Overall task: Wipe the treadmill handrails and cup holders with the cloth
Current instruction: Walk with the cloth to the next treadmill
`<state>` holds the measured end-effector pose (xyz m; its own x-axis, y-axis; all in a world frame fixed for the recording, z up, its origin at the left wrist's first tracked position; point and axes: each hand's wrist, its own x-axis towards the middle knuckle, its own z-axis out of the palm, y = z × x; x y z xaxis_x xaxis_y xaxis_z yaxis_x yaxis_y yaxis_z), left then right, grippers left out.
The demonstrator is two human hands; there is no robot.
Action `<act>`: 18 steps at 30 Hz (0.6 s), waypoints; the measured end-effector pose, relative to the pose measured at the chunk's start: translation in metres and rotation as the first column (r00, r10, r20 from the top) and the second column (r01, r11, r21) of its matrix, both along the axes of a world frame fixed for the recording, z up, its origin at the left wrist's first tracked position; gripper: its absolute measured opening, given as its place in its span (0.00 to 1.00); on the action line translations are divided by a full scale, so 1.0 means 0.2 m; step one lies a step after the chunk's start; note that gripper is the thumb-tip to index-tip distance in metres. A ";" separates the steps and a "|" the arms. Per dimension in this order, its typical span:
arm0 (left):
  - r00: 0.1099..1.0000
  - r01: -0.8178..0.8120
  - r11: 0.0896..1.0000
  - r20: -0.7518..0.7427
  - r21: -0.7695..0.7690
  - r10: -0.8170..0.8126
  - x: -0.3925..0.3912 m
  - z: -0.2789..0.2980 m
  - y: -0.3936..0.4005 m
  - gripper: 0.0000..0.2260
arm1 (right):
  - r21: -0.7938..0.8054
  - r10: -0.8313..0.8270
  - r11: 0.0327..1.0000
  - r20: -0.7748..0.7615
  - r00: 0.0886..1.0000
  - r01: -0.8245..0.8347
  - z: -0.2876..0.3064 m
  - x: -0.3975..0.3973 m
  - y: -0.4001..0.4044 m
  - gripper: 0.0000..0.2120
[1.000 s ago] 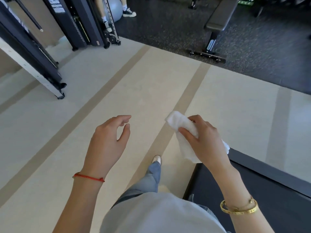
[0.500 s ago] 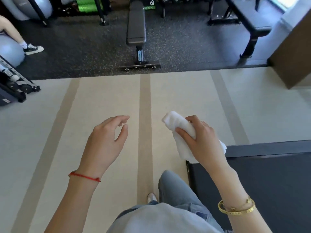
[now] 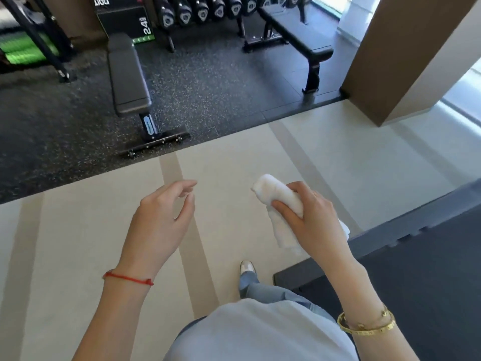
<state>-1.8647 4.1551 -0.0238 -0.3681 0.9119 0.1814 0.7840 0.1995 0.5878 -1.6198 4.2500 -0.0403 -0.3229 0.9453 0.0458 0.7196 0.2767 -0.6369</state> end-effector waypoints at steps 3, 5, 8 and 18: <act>1.000 0.030 0.999 -0.003 0.027 -0.030 -0.07 0.04 0.33 0.11 | 0.013 -0.047 0.999 -0.011 0.999 0.048 0.05 -0.05 0.28 0.12; 0.998 0.058 0.998 0.004 0.034 -0.058 -0.11 0.06 0.53 0.11 | 0.020 -0.073 0.997 -0.017 0.997 0.073 0.08 -0.08 0.45 0.11; 0.995 0.097 0.994 0.020 0.039 -0.098 -0.16 0.07 0.80 0.11 | 0.019 -0.113 0.993 -0.006 0.994 0.113 0.10 -0.11 0.67 0.10; 0.936 0.353 0.936 -0.014 0.013 -0.353 -0.26 0.05 1.78 0.12 | 0.011 -0.322 0.947 -0.028 0.946 0.322 0.06 -0.17 1.34 0.10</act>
